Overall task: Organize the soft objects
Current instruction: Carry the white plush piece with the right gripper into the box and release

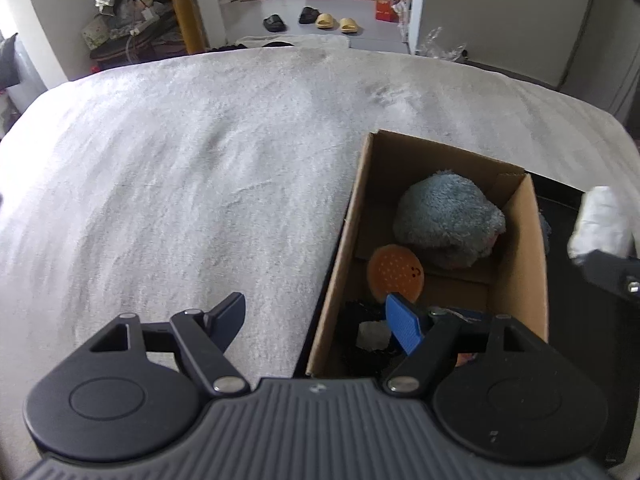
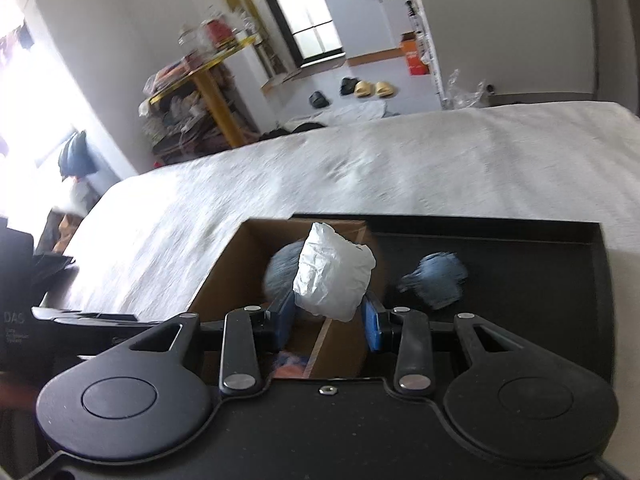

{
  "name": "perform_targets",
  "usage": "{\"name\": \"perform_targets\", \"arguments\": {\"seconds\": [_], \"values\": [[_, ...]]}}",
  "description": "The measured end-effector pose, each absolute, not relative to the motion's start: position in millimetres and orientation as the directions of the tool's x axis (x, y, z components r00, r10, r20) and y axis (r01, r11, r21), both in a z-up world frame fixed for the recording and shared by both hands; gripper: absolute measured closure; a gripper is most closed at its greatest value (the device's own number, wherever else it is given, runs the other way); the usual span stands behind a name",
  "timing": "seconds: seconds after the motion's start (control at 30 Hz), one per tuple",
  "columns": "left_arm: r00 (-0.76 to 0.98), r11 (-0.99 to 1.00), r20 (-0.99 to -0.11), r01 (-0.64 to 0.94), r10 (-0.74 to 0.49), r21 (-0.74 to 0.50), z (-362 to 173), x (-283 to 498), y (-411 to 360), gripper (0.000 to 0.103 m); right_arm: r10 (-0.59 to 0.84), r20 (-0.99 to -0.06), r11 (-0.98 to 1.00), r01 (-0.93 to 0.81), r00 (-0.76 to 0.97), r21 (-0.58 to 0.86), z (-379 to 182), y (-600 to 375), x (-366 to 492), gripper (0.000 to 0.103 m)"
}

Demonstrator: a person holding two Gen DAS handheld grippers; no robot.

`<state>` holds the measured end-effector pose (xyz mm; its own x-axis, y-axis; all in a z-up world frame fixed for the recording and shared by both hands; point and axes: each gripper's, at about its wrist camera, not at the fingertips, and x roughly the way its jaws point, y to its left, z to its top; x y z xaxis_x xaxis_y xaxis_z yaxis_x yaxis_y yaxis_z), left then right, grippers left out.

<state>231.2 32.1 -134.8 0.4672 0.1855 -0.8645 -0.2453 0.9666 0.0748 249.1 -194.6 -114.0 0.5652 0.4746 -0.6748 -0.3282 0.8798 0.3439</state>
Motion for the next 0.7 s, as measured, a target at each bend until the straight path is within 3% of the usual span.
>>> {"name": "perform_targets", "arguments": {"seconds": [0.3, 0.47, 0.6, 0.7], "values": [[0.484, 0.973, -0.866, -0.23, 0.126, 0.013, -144, 224, 42, 0.028, 0.449, -0.708, 0.89, -0.348, 0.546, 0.296, -117, -157, 240, 0.067], [0.488, 0.972, -0.868, -0.232, 0.089, -0.031, -150, 220, 48, 0.035, 0.423, -0.722, 0.9, -0.344, 0.547, 0.267, -119, -144, 237, 0.066], [0.489, 0.972, -0.87, -0.229, 0.06, -0.062, -154, 218, 52, 0.053, 0.409, -0.733, 0.905, -0.344, 0.543, 0.25, -120, -136, 237, 0.066], [0.479, 0.97, -0.877, -0.228, 0.04, -0.08, -159, 216, 54, 0.075, 0.397, -0.741, 0.909, -0.343, 0.541, 0.236, -121, -131, 238, 0.066]]}}
